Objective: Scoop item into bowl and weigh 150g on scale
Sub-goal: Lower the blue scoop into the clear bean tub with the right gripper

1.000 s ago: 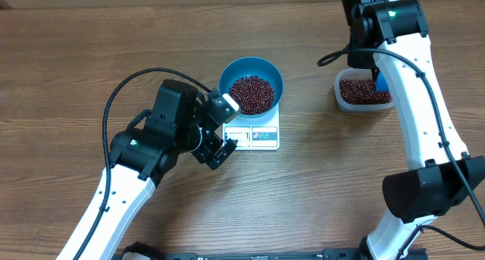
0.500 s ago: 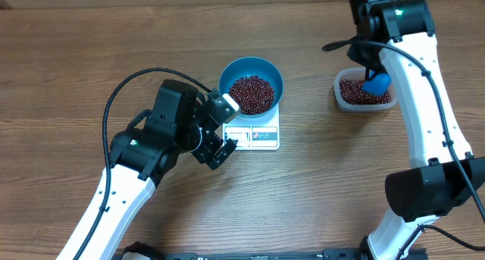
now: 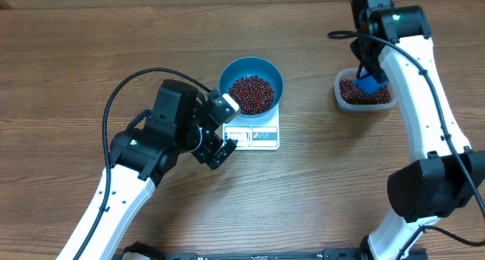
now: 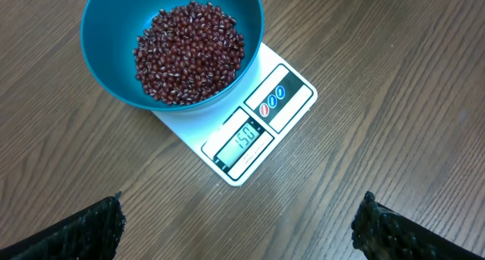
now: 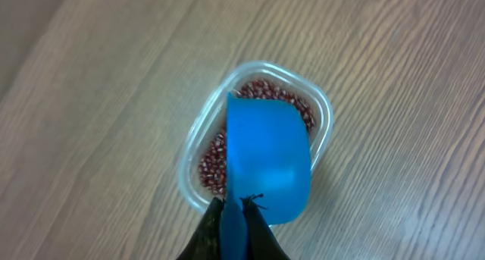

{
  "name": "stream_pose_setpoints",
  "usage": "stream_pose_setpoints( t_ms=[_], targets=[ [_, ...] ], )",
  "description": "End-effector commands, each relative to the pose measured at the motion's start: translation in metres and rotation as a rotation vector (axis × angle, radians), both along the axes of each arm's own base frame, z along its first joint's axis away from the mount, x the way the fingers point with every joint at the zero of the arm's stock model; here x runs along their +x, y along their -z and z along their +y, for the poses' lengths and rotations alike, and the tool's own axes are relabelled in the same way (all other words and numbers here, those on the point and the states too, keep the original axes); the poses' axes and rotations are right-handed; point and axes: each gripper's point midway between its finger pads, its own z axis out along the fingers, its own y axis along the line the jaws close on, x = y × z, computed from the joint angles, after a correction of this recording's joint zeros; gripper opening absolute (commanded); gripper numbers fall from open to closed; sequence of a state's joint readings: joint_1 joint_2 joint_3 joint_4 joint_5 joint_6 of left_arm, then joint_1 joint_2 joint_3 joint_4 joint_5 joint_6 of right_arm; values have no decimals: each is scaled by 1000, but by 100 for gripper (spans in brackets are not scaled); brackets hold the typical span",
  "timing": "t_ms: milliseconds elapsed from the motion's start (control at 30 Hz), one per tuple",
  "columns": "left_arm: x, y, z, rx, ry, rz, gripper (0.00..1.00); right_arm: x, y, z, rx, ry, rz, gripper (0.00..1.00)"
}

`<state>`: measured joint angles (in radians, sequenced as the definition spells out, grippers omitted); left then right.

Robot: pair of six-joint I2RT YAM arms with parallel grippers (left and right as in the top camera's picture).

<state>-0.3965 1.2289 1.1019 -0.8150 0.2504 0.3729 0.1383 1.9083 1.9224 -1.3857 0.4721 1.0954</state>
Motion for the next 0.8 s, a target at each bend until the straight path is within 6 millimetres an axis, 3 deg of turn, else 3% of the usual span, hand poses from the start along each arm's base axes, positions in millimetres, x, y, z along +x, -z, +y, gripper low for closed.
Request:
stream_pose_setpoints(
  t_ms=[0, 467, 767],
  targets=[
    [2, -3, 1, -8, -10, -6, 100, -3, 1, -4, -4, 59, -44, 4],
    [2, -3, 1, -7, -10, -6, 99, 14, 6, -4, -1, 64, -114, 4],
    [2, -3, 1, -7, -10, -6, 100, 9, 28, -2, 14, 58, -75, 4]
  ],
)
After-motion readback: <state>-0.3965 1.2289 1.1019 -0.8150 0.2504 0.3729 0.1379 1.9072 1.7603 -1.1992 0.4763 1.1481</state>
